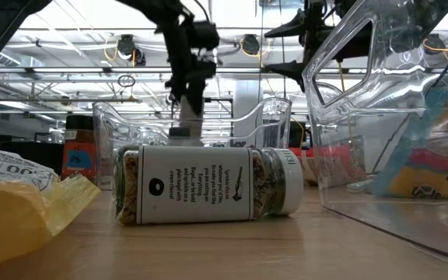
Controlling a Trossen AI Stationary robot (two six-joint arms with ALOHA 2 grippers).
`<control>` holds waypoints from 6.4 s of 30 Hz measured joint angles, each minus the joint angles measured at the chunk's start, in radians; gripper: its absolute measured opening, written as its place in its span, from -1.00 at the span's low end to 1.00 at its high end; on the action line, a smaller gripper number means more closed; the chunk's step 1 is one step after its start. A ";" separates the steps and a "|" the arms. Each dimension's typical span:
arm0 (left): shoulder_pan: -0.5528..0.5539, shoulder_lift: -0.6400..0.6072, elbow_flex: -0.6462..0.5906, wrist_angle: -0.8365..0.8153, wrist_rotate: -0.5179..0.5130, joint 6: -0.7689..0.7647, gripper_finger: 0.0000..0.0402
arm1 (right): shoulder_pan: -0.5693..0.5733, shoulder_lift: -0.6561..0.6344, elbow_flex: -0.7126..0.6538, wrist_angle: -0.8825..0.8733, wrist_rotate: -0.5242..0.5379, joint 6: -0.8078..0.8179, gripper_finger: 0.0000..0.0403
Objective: Pick & Place Food Item
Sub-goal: Put the gold seasoning bottle into the bottom transparent bin
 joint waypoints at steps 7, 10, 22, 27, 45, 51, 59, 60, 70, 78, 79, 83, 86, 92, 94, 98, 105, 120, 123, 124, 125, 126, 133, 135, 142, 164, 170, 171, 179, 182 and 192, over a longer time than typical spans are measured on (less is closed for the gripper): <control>-0.018 0.000 0.269 -0.206 0.000 0.118 0.38 | 0.000 -0.013 0.000 0.178 -0.002 0.011 0.58; -0.039 -0.002 0.356 -0.272 0.063 0.185 0.38 | 0.000 -0.045 0.000 0.200 -0.001 0.006 0.58; -0.168 0.007 0.408 -0.227 0.285 0.196 0.38 | 0.203 -0.095 0.249 -0.411 0.277 -0.595 0.58; -0.211 0.008 0.408 -0.156 0.288 0.175 0.38 | 0.222 -0.023 0.301 -0.412 0.320 -0.578 0.58; -0.275 0.009 0.406 -0.086 0.326 0.090 0.38 | 0.217 0.138 0.305 -0.368 0.442 -0.520 0.58; -0.281 0.009 0.406 -0.076 0.338 0.085 0.38 | 0.230 0.154 0.305 -0.330 0.444 -0.534 0.57; -0.282 0.009 0.406 -0.048 0.370 0.083 0.38 | 0.244 0.153 0.305 -0.318 0.444 -0.567 0.37; -0.282 0.009 0.406 -0.042 0.373 0.081 0.38 | 0.244 0.153 0.305 -0.317 0.443 -0.559 0.37; -0.282 0.009 0.407 -0.011 0.328 0.056 0.73 | 0.243 0.147 0.304 -0.295 0.448 -0.479 0.37; -0.252 -0.010 0.408 -0.030 0.295 0.009 0.88 | 0.231 0.131 0.302 -0.231 0.446 -0.419 0.37; -0.245 -0.018 0.408 -0.027 0.303 0.010 0.86 | 0.227 0.125 0.302 -0.225 0.447 -0.413 0.37; -0.205 -0.061 0.408 -0.030 0.319 0.017 0.75 | 0.206 0.085 0.302 -0.227 0.416 -0.399 0.37; -0.164 -0.092 0.408 -0.035 0.342 0.016 0.69 | 0.189 0.056 0.302 -0.222 0.392 -0.387 0.37; -0.085 -0.125 0.408 -0.021 0.474 0.003 0.60 | 0.163 -0.006 0.302 -0.217 0.391 -0.389 0.37; -0.067 -0.124 0.405 0.017 0.535 -0.022 0.58 | 0.154 -0.015 0.302 -0.218 0.391 -0.390 0.37; -0.075 -0.124 0.335 0.185 0.631 -0.068 0.55 | 0.139 -0.018 0.302 -0.219 0.376 -0.390 0.37; -0.114 -0.122 0.154 0.480 0.707 -0.172 0.60 | 0.128 -0.018 0.302 -0.219 0.338 -0.378 0.37; -0.173 -0.122 -0.034 0.889 0.683 -0.250 0.53 | 0.128 -0.020 0.304 -0.215 0.287 -0.357 0.37; -0.176 -0.122 -0.034 0.888 0.678 -0.248 0.51 | 0.128 -0.020 0.304 -0.215 0.273 -0.357 0.36; -0.177 -0.122 -0.034 0.888 0.676 -0.247 0.50 | 0.128 -0.020 0.304 -0.216 0.266 -0.357 0.36; -0.178 -0.122 -0.034 0.888 0.675 -0.246 0.48 | 0.128 -0.020 0.304 -0.217 0.265 -0.356 0.36; -0.179 -0.122 -0.034 0.888 0.676 -0.245 0.45 | 0.128 -0.020 0.304 -0.217 0.264 -0.355 0.36; -0.188 -0.122 -0.034 0.878 0.673 -0.241 0.39 | 0.129 -0.020 0.304 -0.220 0.259 -0.354 0.36; -0.191 -0.122 -0.034 0.877 0.672 -0.240 0.39 | 0.129 -0.019 0.304 -0.220 0.258 -0.355 0.36; -0.191 -0.122 -0.034 0.877 0.673 -0.243 0.39 | 0.129 -0.019 0.304 -0.220 0.256 -0.345 0.41; -0.161 -0.144 -0.035 0.880 0.695 -0.245 0.39 | 0.128 -0.023 0.305 -0.210 0.209 -0.344 0.45; -0.156 -0.155 -0.035 0.880 0.689 -0.238 0.39 | 0.120 -0.031 0.305 -0.214 0.186 -0.337 0.45; -0.156 -0.155 -0.035 0.879 0.687 -0.237 0.39 | 0.116 -0.032 0.305 -0.214 0.183 -0.336 0.45; -0.153 -0.155 -0.035 0.876 0.684 -0.235 0.39 | 0.109 -0.034 0.305 -0.219 0.179 -0.331 0.46; -0.153 -0.155 -0.035 0.876 0.685 -0.236 0.39 | 0.109 -0.034 0.304 -0.219 0.179 -0.332 0.46; -0.165 -0.155 -0.035 0.867 0.685 -0.241 0.48 | 0.109 -0.035 0.303 -0.221 0.175 -0.352 0.35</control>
